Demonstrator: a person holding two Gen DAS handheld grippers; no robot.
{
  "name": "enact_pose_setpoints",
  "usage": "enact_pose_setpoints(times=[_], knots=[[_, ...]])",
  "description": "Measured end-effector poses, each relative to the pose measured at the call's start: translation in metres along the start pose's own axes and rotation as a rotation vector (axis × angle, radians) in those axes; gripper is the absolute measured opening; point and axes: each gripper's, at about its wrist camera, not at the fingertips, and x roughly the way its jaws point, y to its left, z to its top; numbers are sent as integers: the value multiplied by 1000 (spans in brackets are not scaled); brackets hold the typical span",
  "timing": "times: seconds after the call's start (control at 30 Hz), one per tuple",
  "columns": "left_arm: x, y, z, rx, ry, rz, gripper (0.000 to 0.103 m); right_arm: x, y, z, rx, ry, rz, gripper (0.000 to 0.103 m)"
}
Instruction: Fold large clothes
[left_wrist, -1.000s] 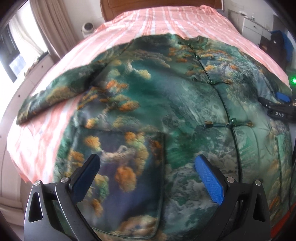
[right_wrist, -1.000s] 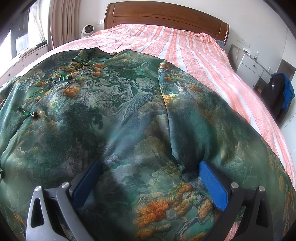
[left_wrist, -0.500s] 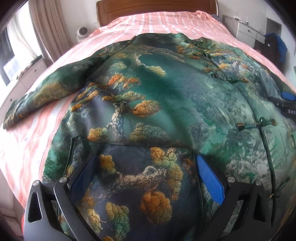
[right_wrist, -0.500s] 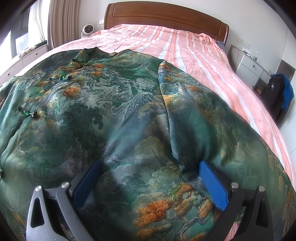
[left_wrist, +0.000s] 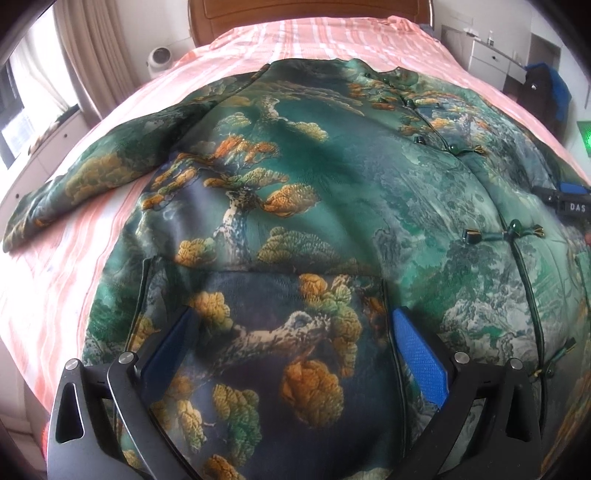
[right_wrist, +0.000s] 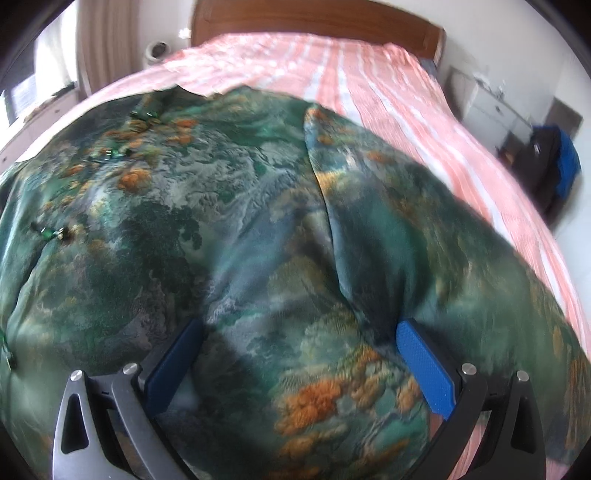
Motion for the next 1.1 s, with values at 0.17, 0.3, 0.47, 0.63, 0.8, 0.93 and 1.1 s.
enact_pose_setpoints(times=[0.17, 0.3, 0.47, 0.63, 0.8, 0.93, 1.1], knots=[[-1, 1, -1, -4, 1, -6, 103, -2, 4, 0, -42, -1, -1, 103], [-3, 1, -3, -5, -12, -8, 103, -6, -3, -3, 10, 27, 29, 103], [-31, -2, -3, 3, -77, -53, 103, -77, 6, -16, 35, -150, 25, 103], [-73, -11, 4, 10, -172, -73, 103, -154, 20, -41, 98, -245, 101, 103], [-104, -19, 14, 15, -229, -80, 103, -201, 35, -58, 88, -306, 67, 103], [-117, -23, 18, 8, -245, -81, 103, -218, 39, -61, 78, -325, 39, 103], [-125, -24, 20, 8, -249, -65, 103, -223, 40, -67, 82, -325, 23, 103]])
